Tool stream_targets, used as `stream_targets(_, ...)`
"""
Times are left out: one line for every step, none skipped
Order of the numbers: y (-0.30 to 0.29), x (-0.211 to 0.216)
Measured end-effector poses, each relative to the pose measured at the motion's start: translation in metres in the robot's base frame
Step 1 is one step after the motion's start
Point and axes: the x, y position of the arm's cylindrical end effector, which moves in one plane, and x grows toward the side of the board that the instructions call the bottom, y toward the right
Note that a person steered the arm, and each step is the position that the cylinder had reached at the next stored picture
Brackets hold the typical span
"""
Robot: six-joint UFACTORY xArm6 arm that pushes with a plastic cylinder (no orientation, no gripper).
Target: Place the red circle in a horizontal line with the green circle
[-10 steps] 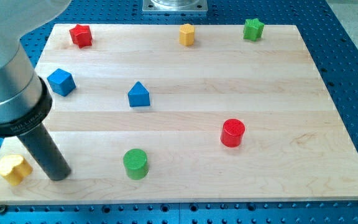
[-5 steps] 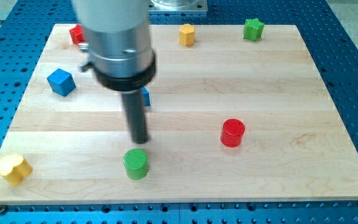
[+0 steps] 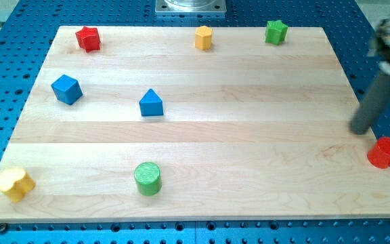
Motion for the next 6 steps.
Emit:
stream_targets(0.026, 0.0)
stream_targets(0.008, 0.045)
stream_targets(-0.01, 0.069)
stream_targets(-0.06, 0.08)
stream_targets(-0.062, 0.083)
stream_targets(-0.141, 0.039)
